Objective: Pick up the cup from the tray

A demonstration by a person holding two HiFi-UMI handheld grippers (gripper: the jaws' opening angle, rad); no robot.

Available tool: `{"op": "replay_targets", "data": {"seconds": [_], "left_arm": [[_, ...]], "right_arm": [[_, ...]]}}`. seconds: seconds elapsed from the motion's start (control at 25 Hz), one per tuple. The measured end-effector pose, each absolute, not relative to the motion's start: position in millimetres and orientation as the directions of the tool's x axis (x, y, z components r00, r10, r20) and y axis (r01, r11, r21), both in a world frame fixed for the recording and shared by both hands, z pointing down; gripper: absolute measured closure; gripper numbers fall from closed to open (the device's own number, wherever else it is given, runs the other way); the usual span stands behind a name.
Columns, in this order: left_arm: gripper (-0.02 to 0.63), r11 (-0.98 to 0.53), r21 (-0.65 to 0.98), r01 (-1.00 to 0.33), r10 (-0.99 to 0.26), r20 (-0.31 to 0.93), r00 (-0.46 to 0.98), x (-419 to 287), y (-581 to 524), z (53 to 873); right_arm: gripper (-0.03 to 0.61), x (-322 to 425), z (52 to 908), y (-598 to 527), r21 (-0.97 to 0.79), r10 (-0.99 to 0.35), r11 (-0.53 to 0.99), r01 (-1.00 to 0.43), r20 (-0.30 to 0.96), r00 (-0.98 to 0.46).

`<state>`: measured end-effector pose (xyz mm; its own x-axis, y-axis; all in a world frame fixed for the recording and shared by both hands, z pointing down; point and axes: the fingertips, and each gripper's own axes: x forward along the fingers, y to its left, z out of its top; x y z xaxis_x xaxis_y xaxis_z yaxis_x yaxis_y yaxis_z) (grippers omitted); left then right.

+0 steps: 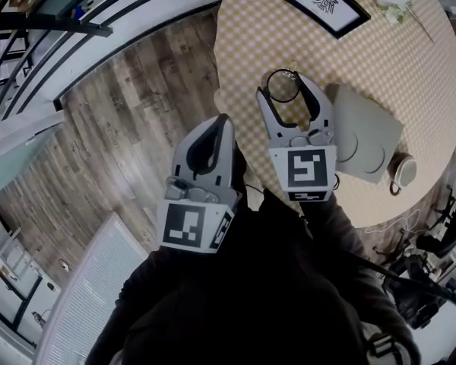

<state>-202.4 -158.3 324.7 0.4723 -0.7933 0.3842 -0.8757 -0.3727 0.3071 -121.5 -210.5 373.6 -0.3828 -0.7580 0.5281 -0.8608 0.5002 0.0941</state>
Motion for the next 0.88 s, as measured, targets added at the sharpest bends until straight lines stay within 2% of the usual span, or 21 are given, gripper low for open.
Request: {"op": "replay_targets", "data": {"seconds": [0.68,0.88], "left_arm": [[0.609,-0.286,0.328,-0.9,-0.787,0.456,0.416,-231,-159,357],[0.609,-0.281,0.327,-0.902,-0.789,0.456,0.411,-233,-157,358]], "right_arm": [[0.321,-135,440,-219,0.061,-0.667,0.538,-0.841,0.64,-0.38],[0.321,-135,443,-219,0.065,-0.673,0.534,-0.843,0.637,-0.376]]}}
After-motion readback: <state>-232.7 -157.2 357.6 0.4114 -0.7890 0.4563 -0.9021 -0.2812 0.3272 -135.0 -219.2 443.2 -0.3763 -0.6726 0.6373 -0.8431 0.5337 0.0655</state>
